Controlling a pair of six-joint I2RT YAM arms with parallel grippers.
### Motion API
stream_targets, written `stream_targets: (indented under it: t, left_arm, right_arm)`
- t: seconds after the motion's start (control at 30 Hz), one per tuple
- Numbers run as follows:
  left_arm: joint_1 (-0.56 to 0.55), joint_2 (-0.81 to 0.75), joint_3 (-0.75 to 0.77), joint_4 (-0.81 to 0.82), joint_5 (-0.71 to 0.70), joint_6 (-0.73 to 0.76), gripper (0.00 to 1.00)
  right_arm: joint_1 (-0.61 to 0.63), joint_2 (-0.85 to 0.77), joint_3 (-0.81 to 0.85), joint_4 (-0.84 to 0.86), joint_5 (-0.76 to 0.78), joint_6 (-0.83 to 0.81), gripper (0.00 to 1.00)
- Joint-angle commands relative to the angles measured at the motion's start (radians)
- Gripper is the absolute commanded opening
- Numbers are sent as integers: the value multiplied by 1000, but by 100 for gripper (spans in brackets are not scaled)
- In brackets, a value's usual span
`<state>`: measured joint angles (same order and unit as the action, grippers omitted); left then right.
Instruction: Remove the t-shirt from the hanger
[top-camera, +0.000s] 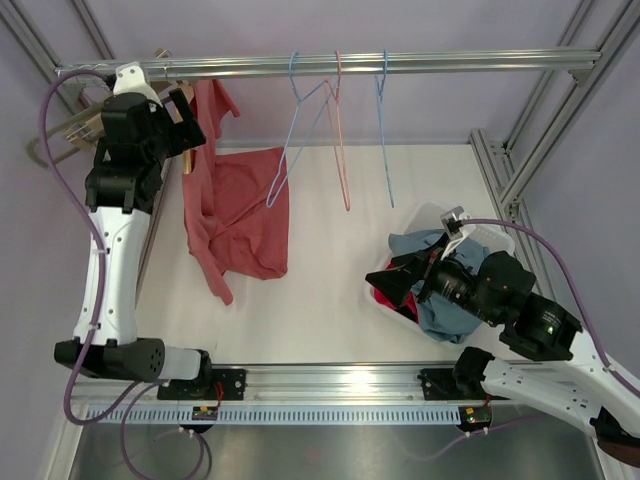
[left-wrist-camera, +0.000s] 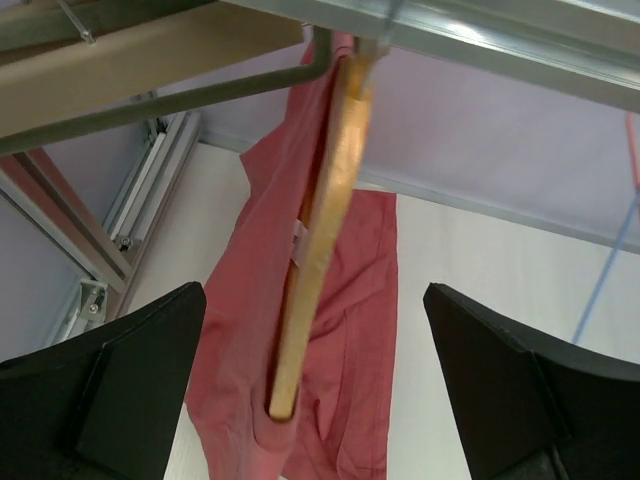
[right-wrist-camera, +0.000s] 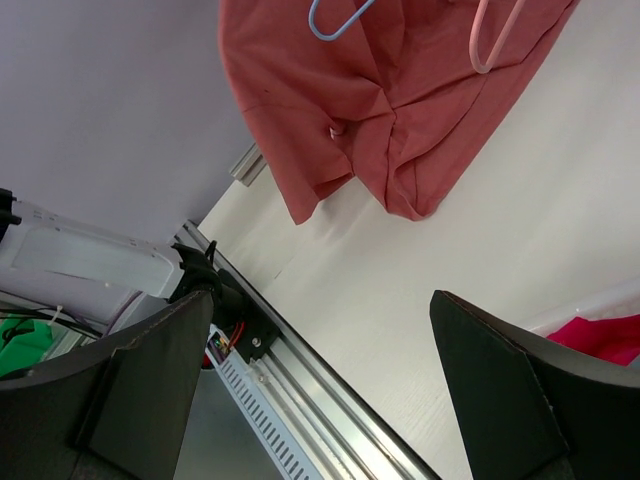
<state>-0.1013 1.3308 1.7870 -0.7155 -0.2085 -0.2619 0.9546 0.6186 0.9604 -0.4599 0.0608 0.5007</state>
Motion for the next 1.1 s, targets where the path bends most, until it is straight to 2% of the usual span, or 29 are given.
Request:
stream_targets:
  t: [0.0, 0.1, 0.13, 0.17, 0.33, 0.4, 0.63, 0.77, 0.87, 0.9, 0.97, 1.0, 1.07]
  left_arm:
    - [48, 77, 48, 28, 126, -27, 95]
    - [48, 113, 74, 31, 149, -8, 86]
    - [48, 129, 80, 33, 143, -4, 75]
    - [48, 136, 86, 34, 136, 6, 70]
    - [48, 149, 84, 54, 113, 21, 59]
    - [48, 139, 59, 59, 109, 16, 57]
    - [48, 15, -193, 166, 64, -3, 57]
    - [48, -36, -235, 202, 57, 1, 57]
    - [48, -50, -241, 209, 70, 1, 51]
    - [48, -50, -239, 211, 72, 4, 40]
    - [48, -51, -241, 218, 69, 9, 28]
    - [48, -50, -239, 220, 70, 15, 14]
    - [48, -44, -227, 222, 70, 24, 0]
  right_arm:
    - [-2, -16, -18, 33, -41, -31, 99]
    - [-1, -11, -35, 47, -56, -30, 100]
    - [-2, -8, -43, 55, -56, -28, 100]
    - [-2, -7, -48, 58, -56, -27, 99]
    - [-2, 10, -68, 93, -102, -16, 100]
    - [-2, 13, -68, 101, -101, -14, 99]
    - [-2, 20, -63, 109, -115, -14, 100]
    - [-2, 24, -63, 121, -127, -8, 99]
    - [-2, 26, -65, 122, -134, -1, 99]
    - [-1, 26, -66, 124, -138, 1, 100]
    - [-2, 24, -71, 130, -142, 9, 100]
    - [-2, 23, -74, 132, -148, 10, 100]
    - [-2, 23, -77, 136, -154, 15, 100]
